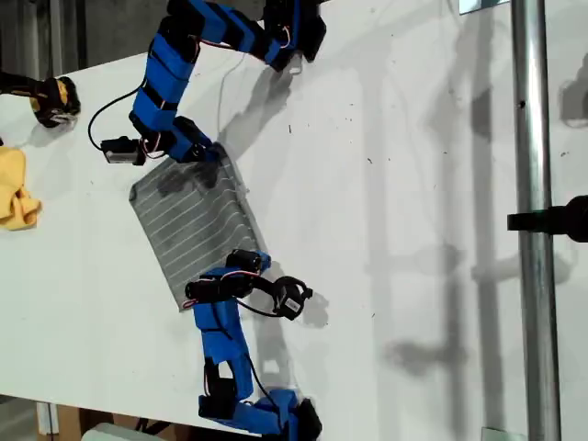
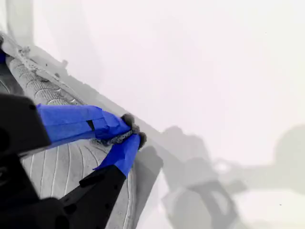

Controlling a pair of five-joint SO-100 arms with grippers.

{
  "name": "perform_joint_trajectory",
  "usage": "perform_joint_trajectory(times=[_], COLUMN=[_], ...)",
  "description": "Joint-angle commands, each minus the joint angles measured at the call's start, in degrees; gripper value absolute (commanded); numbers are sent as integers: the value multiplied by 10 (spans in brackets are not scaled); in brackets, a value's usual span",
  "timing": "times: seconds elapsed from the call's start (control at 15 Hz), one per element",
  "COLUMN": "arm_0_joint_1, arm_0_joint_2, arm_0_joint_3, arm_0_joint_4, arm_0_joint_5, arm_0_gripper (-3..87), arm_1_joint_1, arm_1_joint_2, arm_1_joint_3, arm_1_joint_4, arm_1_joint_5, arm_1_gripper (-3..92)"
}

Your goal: Grasp corners of a towel and fold twice.

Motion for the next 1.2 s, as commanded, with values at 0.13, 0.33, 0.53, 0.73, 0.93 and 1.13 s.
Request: perform_joint_trajectory(times=[0.13, 0.33, 0.53, 0.73, 0.93, 1.13], arm_0_joint_1=[20, 22, 23, 25, 19, -23], arm_0_joint_2=[32, 33, 35, 58, 133, 131], arm_0_joint_3=[-3, -7, -11, -24, -19, -11], arm_0_joint_4=[9, 10, 8, 22, 41, 31], arm_0_joint_5=[-22, -20, -20, -16, 2, 23], arm_0_gripper=[-7, -8, 14, 280, 307, 330], arm_1_joint_1=[-36, -44, -51, -42, -37, -36], arm_1_joint_2=[50, 62, 65, 69, 70, 71], arm_1_joint_3=[-36, -34, -39, -40, -40, -43], arm_1_joint_4=[-2, 3, 6, 11, 11, 11], arm_1_joint_5=[19, 22, 25, 21, 20, 20], arm_1_gripper=[-2, -2, -2, -2, -2, -2])
